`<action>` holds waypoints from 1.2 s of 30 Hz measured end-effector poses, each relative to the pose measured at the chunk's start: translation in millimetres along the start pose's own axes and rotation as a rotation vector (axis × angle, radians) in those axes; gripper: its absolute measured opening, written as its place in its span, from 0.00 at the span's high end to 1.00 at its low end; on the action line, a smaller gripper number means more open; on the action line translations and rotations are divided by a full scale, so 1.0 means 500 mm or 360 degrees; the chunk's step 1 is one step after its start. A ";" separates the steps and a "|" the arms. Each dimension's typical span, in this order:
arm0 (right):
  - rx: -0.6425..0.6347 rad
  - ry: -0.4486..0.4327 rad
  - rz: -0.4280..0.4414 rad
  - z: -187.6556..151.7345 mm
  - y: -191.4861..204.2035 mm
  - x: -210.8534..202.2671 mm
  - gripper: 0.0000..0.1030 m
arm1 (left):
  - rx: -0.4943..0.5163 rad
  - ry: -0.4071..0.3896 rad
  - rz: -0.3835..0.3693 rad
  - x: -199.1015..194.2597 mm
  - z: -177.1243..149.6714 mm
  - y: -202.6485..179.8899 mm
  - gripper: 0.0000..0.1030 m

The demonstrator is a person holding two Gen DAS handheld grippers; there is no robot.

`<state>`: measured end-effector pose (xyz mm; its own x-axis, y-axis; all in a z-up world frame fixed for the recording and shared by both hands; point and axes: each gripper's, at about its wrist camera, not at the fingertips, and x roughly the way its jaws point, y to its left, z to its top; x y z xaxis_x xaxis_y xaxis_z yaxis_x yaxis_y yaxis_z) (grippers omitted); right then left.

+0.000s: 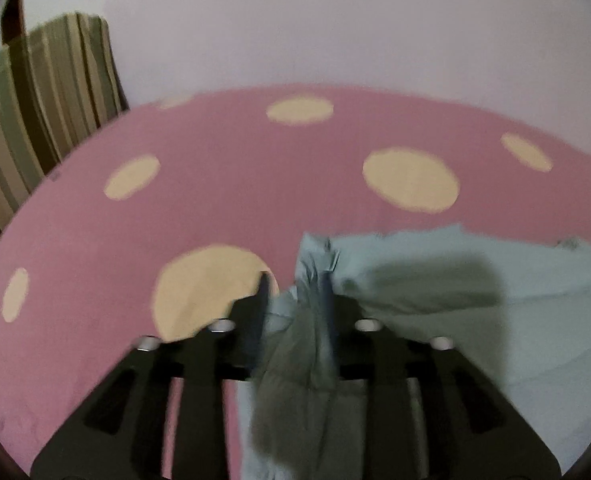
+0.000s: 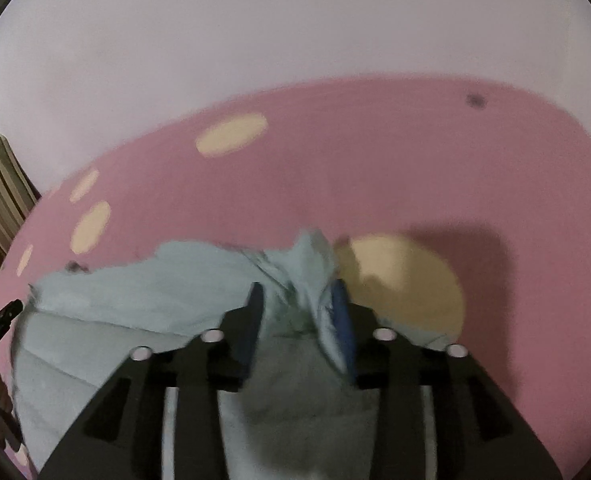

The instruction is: Fold large clothes

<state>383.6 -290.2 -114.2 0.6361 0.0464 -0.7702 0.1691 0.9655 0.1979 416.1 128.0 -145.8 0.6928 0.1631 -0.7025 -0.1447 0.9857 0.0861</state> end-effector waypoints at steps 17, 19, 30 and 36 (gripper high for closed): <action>-0.0259 0.0138 0.0084 -0.072 0.230 0.096 0.59 | -0.0015 0.0101 -0.0153 0.054 -0.052 -0.158 0.40; -0.0239 0.0137 0.0087 -0.076 0.225 0.107 0.58 | 0.0004 0.0089 -0.0127 0.065 -0.057 -0.167 0.40; -0.0229 0.0100 0.0062 -0.068 0.228 0.104 0.58 | 0.0068 0.0118 -0.0080 0.052 -0.038 -0.178 0.40; -0.0138 -0.0049 -0.0040 -0.040 0.153 0.000 0.50 | 0.0041 -0.0056 -0.0195 -0.062 -0.031 -0.164 0.37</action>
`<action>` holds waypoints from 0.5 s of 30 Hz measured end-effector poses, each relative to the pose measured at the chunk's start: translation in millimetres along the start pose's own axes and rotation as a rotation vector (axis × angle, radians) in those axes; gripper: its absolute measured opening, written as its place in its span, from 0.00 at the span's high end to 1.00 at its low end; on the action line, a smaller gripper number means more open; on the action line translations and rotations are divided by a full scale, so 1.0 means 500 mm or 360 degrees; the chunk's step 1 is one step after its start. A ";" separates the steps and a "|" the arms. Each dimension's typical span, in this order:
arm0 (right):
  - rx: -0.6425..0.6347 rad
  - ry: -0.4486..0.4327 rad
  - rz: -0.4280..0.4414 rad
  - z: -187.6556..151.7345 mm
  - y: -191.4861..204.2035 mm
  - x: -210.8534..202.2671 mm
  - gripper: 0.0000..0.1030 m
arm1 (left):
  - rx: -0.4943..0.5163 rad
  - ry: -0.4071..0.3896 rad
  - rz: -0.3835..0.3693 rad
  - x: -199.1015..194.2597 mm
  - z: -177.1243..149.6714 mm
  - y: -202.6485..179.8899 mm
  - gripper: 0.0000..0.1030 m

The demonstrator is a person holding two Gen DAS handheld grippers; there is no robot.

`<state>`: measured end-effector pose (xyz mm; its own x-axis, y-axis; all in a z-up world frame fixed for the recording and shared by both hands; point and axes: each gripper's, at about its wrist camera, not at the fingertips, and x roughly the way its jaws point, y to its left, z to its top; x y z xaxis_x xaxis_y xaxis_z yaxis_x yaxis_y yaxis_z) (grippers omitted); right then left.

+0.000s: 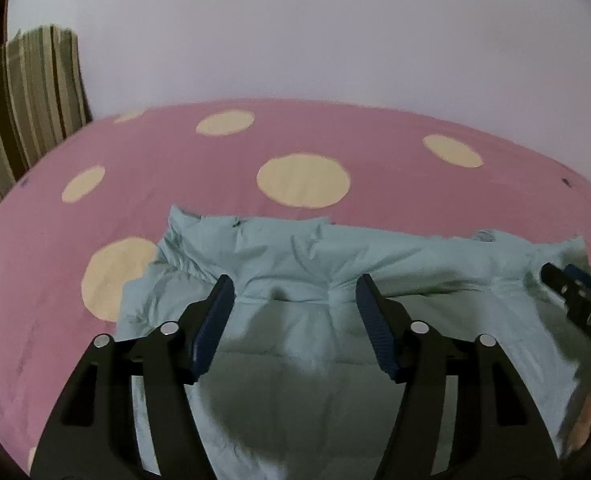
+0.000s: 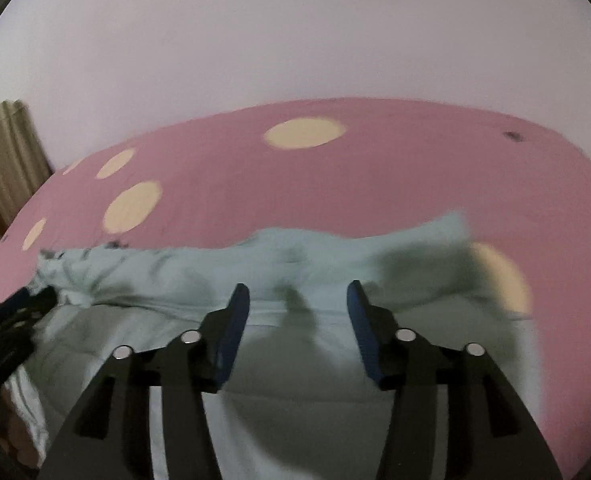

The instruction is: Fold large clothes

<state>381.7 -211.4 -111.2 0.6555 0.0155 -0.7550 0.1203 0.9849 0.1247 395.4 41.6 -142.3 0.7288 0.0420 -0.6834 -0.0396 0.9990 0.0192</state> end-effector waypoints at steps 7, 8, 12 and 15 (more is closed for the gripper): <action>0.0071 0.0081 -0.0158 -0.044 -0.101 0.028 0.50 | -0.0005 0.0149 0.0043 0.067 -0.046 -0.008 0.35; 0.0062 0.0089 -0.0156 -0.051 -0.103 0.038 0.48 | 0.0015 0.0144 0.0068 0.078 -0.053 -0.010 0.33; 0.0041 0.0093 -0.0175 -0.064 -0.097 0.071 0.45 | -0.0005 0.0159 0.0071 0.107 -0.059 -0.005 0.31; 0.0060 0.0090 -0.0163 -0.067 -0.097 0.086 0.44 | -0.0010 0.0174 0.0062 0.121 -0.061 -0.003 0.30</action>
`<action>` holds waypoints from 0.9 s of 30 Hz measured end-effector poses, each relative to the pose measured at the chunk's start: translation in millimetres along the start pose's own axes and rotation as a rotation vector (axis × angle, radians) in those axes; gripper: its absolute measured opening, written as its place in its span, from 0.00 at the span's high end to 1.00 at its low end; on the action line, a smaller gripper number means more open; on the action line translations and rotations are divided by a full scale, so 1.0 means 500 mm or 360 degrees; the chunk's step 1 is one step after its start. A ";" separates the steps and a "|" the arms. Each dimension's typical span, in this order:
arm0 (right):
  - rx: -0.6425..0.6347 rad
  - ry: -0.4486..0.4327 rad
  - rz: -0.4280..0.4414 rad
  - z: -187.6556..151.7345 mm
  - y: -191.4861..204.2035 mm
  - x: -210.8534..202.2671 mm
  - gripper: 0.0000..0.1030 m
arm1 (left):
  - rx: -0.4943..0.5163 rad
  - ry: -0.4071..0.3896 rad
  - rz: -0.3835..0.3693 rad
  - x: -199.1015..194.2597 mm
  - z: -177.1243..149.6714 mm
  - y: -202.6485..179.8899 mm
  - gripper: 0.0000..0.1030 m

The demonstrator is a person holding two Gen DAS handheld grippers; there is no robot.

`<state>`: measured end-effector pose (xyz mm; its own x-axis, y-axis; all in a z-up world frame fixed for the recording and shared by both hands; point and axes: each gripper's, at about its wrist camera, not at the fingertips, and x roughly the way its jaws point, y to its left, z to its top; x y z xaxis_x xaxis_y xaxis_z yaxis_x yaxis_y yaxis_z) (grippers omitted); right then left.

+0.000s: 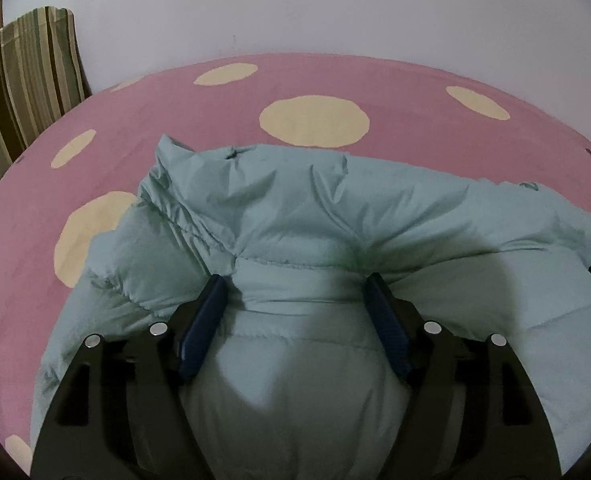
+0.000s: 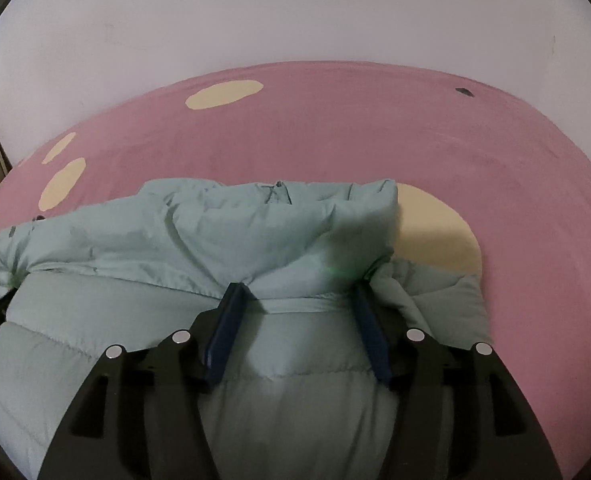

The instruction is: Fold large clothes

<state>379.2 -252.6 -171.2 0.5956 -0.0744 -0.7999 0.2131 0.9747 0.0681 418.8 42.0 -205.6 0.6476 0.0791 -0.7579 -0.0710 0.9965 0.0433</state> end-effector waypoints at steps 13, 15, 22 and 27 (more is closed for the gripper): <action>0.0033 -0.0003 0.0084 0.008 -0.018 -0.043 0.37 | -0.0051 0.0034 -0.0116 -0.068 0.009 0.044 0.21; 0.0053 -0.0027 0.0125 0.004 -0.029 -0.077 0.29 | -0.0117 -0.0003 -0.0145 -0.108 0.006 0.085 0.17; 0.0167 -0.0009 0.0128 -0.061 -0.124 -0.152 0.22 | -0.0447 0.0095 -0.0233 -0.140 -0.051 0.238 0.11; 0.0302 0.0118 0.0190 -0.094 -0.166 -0.120 0.22 | -0.0654 0.0262 -0.0376 -0.089 -0.090 0.279 0.11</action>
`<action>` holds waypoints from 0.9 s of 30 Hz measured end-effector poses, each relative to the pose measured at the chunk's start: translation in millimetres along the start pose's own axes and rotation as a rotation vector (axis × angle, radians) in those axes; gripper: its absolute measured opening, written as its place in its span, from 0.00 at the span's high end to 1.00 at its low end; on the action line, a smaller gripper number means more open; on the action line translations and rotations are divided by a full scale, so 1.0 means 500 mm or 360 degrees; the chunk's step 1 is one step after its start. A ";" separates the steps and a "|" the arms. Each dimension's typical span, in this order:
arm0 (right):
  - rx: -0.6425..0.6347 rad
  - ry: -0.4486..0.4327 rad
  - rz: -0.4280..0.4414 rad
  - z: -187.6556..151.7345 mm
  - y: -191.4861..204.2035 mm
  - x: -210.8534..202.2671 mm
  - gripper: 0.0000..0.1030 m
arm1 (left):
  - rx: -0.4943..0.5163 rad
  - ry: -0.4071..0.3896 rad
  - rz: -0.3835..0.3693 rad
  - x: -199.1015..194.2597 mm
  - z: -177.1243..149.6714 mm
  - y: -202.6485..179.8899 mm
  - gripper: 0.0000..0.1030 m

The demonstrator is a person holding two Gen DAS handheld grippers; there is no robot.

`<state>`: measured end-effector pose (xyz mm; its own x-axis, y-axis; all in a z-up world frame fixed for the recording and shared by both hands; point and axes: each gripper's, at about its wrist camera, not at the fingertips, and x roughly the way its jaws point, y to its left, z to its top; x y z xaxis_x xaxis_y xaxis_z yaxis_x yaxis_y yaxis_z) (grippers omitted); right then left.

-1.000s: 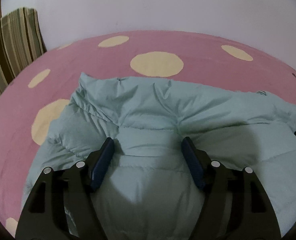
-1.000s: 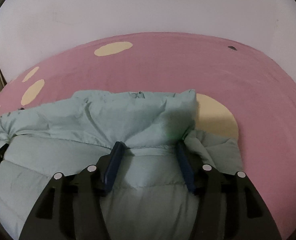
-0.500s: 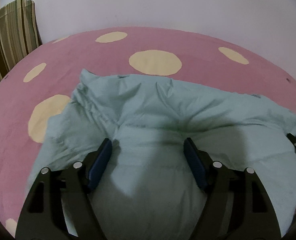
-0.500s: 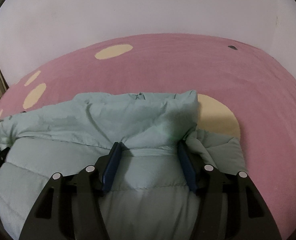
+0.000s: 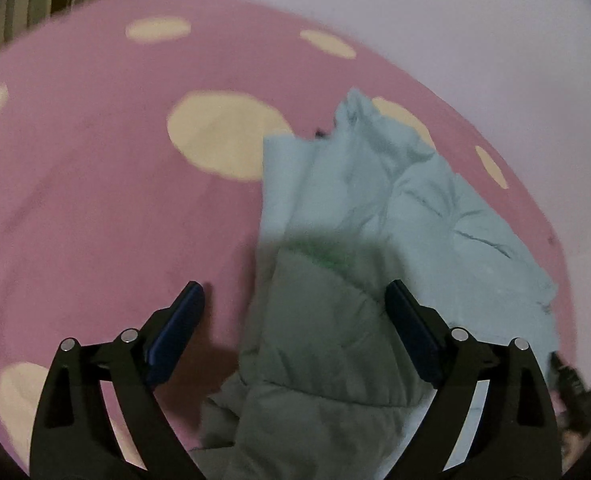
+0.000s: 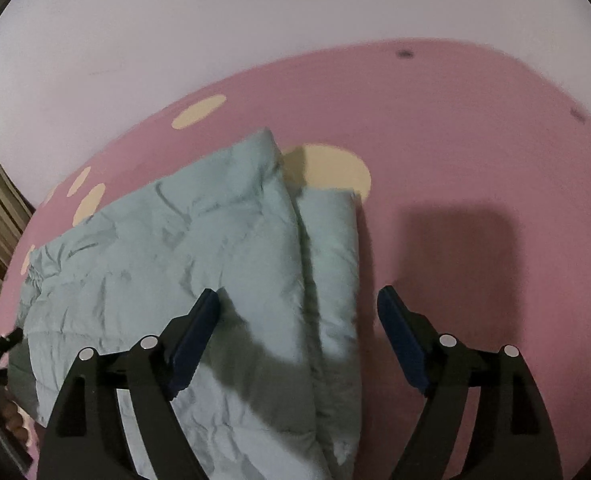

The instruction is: Fold large clothes

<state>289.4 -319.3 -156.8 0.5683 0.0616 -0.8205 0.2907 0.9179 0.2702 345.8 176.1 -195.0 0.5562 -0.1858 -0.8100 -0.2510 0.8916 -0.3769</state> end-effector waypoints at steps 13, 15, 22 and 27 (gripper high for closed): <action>0.0071 0.0036 0.0105 -0.021 0.008 0.030 0.47 | 0.0136 -0.0015 -0.0079 0.022 -0.011 -0.038 0.53; 0.0070 0.0057 0.0158 -0.024 0.018 0.027 0.60 | 0.0132 -0.0006 -0.0102 0.021 -0.014 -0.041 0.60; 0.0095 0.0045 0.0248 -0.026 0.037 0.017 0.81 | 0.0162 -0.0027 -0.0146 0.000 -0.020 -0.045 0.83; 0.0101 0.0019 0.0278 -0.022 0.031 0.008 0.85 | 0.0152 -0.0054 -0.0147 -0.035 -0.025 -0.041 0.88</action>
<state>288.0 -300.4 -161.4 0.6055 0.2230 -0.7640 0.2366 0.8661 0.4403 331.3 155.7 -178.8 0.6002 -0.2564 -0.7576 -0.1220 0.9068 -0.4036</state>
